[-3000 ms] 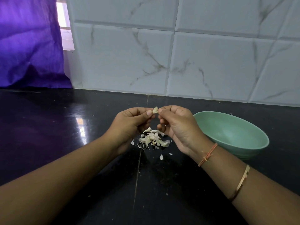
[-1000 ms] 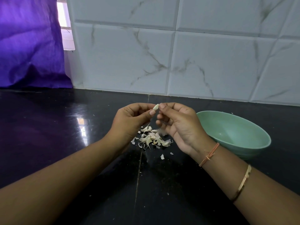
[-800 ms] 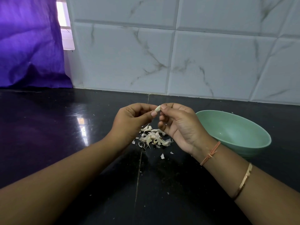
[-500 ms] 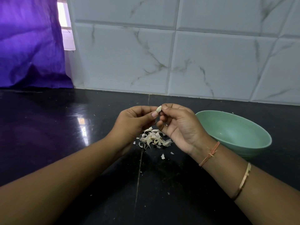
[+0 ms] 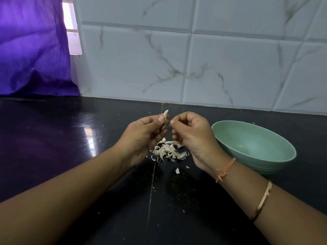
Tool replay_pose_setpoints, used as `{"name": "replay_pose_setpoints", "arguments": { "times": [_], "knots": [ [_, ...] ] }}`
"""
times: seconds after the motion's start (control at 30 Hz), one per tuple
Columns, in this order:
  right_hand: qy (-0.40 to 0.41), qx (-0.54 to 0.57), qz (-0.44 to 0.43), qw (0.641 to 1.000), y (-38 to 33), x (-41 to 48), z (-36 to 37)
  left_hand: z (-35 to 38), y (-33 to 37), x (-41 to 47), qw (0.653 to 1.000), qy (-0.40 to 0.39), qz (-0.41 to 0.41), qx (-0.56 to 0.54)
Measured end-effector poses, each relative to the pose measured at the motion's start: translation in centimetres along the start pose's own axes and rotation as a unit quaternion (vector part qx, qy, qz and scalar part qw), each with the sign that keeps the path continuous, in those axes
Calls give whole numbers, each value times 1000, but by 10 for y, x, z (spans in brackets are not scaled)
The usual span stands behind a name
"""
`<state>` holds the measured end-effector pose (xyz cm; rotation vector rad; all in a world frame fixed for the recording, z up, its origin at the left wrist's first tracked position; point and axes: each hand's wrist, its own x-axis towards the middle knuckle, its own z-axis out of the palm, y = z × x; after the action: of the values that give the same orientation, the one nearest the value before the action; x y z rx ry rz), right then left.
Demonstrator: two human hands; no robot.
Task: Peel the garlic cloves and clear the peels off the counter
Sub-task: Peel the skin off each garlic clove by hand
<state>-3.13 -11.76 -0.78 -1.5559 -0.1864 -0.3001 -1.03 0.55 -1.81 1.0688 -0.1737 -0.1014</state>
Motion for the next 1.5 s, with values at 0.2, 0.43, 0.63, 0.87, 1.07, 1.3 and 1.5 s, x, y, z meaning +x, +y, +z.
{"name": "replay_pose_setpoints", "arguments": {
  "times": [0.2, 0.43, 0.63, 0.87, 1.07, 1.3, 1.5],
  "knots": [
    [19, -12, -11, 1000, 1, 2, -2, 1, -3, -2, 998, -4, 24, 59],
    [19, -1, -27, 999, 0, 3, -5, 2, -5, -3, 984, -6, 73, 160],
    [21, -46, -38, 998, 2, 5, -8, 2, -6, -4, 980, -11, 77, 181],
    [28, -82, -55, 995, 4, 7, -8, 1, -6, -3, 979, -11, 69, 193],
    [21, -61, -68, 996, 4, 5, -8, 1, -3, -7, 962, -7, 82, 261],
    [-5, -31, 7, 999, 0, 7, -7, 4, 2, -10, 930, -13, 152, 335],
    [-48, 96, 114, 988, -6, 8, -8, 5, 2, -10, 917, -25, 185, 351]
  ]
}}
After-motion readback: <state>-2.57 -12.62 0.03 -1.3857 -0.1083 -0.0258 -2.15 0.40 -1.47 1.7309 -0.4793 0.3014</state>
